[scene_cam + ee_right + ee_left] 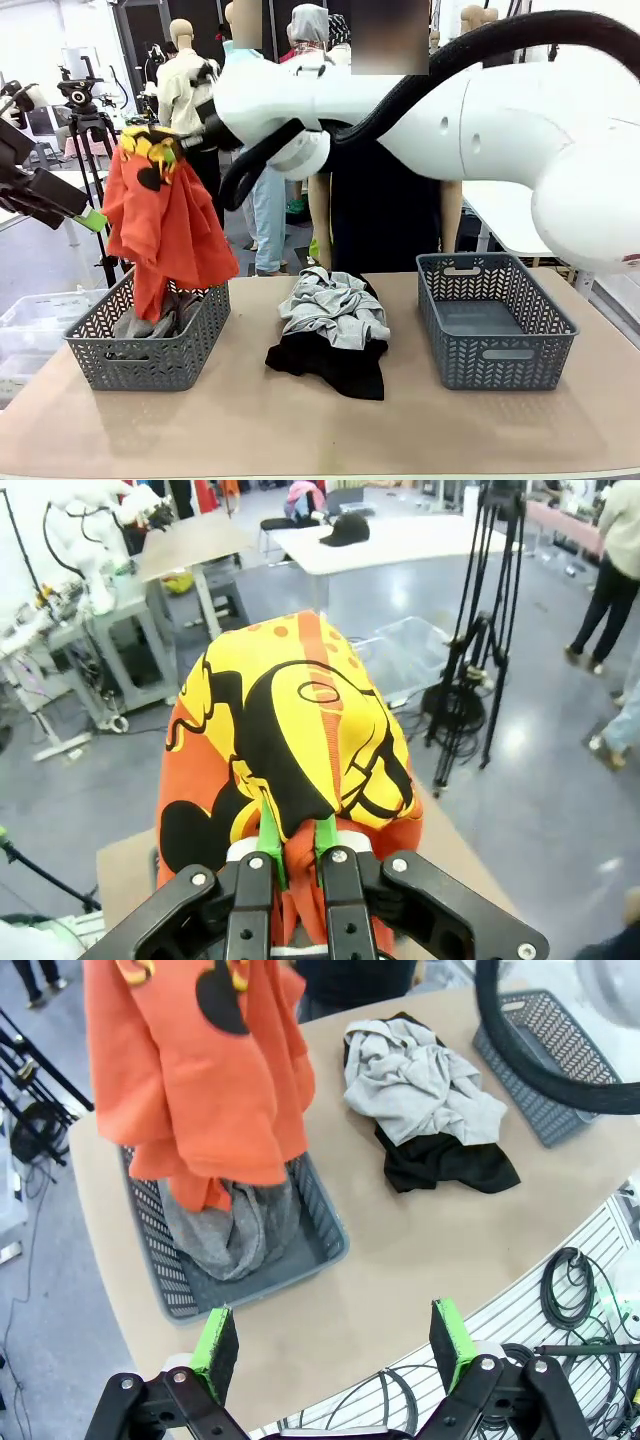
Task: Sort the tops and bottoms.
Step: Sort the clothes according to human instructions.
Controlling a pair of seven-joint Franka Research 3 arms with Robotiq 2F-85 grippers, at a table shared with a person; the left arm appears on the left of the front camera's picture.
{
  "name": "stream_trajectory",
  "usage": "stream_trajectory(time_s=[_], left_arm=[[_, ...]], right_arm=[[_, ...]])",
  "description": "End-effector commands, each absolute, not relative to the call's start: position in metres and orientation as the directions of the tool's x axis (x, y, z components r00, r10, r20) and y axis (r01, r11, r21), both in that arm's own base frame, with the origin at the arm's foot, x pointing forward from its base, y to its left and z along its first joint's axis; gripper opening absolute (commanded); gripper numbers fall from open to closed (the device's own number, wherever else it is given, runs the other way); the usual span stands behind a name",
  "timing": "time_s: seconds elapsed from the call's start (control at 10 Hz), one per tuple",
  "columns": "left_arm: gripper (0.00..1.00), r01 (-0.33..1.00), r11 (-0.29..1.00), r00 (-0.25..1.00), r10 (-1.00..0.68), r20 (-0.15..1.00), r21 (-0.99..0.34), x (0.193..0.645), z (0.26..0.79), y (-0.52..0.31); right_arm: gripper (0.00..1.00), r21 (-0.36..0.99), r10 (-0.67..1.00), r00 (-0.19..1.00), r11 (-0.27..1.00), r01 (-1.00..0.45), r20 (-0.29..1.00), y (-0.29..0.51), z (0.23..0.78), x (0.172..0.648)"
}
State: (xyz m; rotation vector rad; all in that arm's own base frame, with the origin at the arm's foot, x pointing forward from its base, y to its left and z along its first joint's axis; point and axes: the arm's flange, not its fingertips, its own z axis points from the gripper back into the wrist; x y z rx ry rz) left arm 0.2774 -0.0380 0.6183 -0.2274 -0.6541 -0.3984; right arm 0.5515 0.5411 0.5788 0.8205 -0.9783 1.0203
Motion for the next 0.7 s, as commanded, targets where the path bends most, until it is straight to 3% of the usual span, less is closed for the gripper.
stream_trajectory(time_s=[0.0, 0.2, 0.4, 0.6], left_arm=[[1.00, 0.427, 0.900, 0.722, -0.285, 0.630, -0.082, 0.279, 0.620, -0.038], [1.00, 0.427, 0.900, 0.722, -0.285, 0.630, -0.082, 0.279, 0.620, -0.038], [1.00, 0.427, 0.900, 0.722, -0.285, 0.630, -0.082, 0.279, 0.620, -0.038], [1.00, 0.427, 0.900, 0.722, -0.285, 0.630, -0.082, 0.279, 0.620, -0.038]], right_arm=[[0.00, 0.233, 0.193, 0.290, 0.271, -0.934, 0.937, 0.530, 0.524, 0.559], [0.00, 0.291, 0.168, 0.336, 0.242, -0.926, 0.927, 0.529, 0.486, 0.560], [0.00, 0.408, 0.273, 0.448, 0.193, -0.892, 0.851, 0.530, 0.446, 0.557], [0.00, 0.464, 0.325, 0.477, 0.121, -0.877, 0.817, 0.538, 0.410, 0.555]])
